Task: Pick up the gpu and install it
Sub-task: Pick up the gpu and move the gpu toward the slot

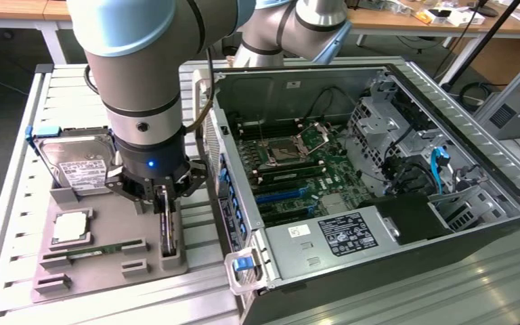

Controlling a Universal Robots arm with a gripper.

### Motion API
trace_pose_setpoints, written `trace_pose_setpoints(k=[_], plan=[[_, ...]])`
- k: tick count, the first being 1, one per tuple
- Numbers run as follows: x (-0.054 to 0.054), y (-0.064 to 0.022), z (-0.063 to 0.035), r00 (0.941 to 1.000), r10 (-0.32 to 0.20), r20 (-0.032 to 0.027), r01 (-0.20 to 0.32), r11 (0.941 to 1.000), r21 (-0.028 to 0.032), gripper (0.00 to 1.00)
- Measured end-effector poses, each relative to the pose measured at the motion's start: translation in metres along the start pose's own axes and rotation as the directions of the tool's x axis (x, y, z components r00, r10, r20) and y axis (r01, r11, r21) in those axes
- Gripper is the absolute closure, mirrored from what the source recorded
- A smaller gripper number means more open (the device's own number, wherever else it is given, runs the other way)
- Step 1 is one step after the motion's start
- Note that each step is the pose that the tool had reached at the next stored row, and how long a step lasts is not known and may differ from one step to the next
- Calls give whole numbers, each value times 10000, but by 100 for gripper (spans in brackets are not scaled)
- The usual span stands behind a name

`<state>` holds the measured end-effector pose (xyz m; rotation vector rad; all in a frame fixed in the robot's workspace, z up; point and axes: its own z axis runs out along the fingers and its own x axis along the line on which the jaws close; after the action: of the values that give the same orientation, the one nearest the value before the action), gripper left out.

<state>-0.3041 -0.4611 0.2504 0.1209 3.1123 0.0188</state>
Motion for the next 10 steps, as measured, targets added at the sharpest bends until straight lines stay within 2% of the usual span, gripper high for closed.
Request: trace_pose_setpoints(k=[10], plan=[[0, 0, 0, 10000, -1, 1, 1, 10000, 5, 73]])
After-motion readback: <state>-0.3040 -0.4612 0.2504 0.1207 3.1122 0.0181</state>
